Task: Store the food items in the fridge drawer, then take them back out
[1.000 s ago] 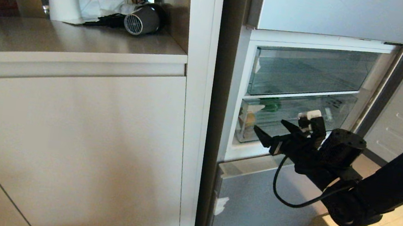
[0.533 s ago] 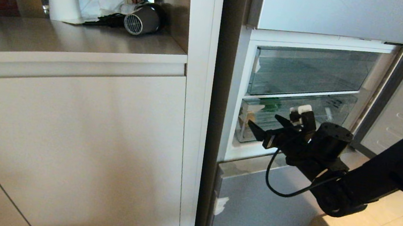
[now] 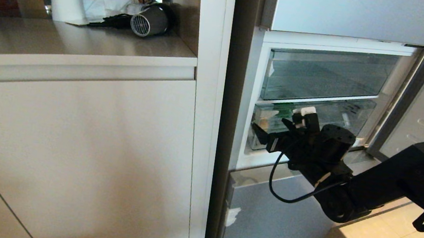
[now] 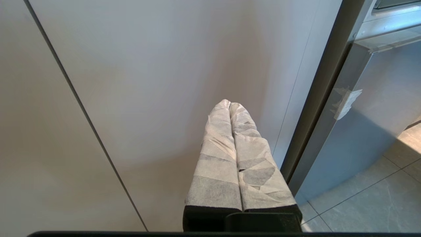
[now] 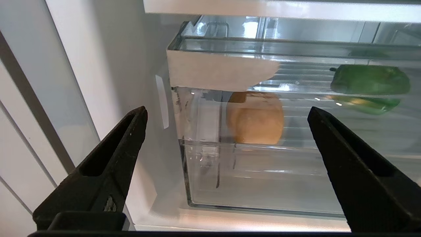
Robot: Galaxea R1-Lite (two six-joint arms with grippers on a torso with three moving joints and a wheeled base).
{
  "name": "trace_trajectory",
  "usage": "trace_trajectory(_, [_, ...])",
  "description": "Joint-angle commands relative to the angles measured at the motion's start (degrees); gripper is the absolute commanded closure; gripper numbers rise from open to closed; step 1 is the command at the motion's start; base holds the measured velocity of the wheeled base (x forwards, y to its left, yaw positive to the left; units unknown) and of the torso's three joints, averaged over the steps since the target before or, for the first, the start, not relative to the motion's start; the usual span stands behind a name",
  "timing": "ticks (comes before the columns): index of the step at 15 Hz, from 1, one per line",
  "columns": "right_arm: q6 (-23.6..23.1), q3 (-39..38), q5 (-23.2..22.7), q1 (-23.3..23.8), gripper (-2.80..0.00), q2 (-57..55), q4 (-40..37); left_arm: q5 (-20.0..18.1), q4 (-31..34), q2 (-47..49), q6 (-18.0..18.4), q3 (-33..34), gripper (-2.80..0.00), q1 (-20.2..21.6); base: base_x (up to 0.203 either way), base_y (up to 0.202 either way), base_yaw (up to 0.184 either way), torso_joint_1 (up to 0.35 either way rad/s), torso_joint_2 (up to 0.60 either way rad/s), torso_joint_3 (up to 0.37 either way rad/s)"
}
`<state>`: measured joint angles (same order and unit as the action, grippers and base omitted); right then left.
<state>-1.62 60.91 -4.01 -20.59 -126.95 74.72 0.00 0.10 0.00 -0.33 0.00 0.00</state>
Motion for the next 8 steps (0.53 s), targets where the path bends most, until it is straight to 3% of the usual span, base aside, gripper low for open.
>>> trace_trajectory(1, [-0.11, 0.43, 0.38, -0.33, -2.80, -0.06, 0.37, 0.00, -0.01, 0.00, -0.02, 0.00, 0.00, 0.00, 0.000, 0.000, 0.000, 0.000, 0.00, 0.000])
trace_trajectory(8, [-0.14, 1.75, 2.17, 0.11, -2.80, -0.58, -0.80, 0.00, -0.01, 0.00, -0.02, 0.00, 0.00, 0.00, 0.000, 0.000, 0.000, 0.000, 0.00, 0.000])
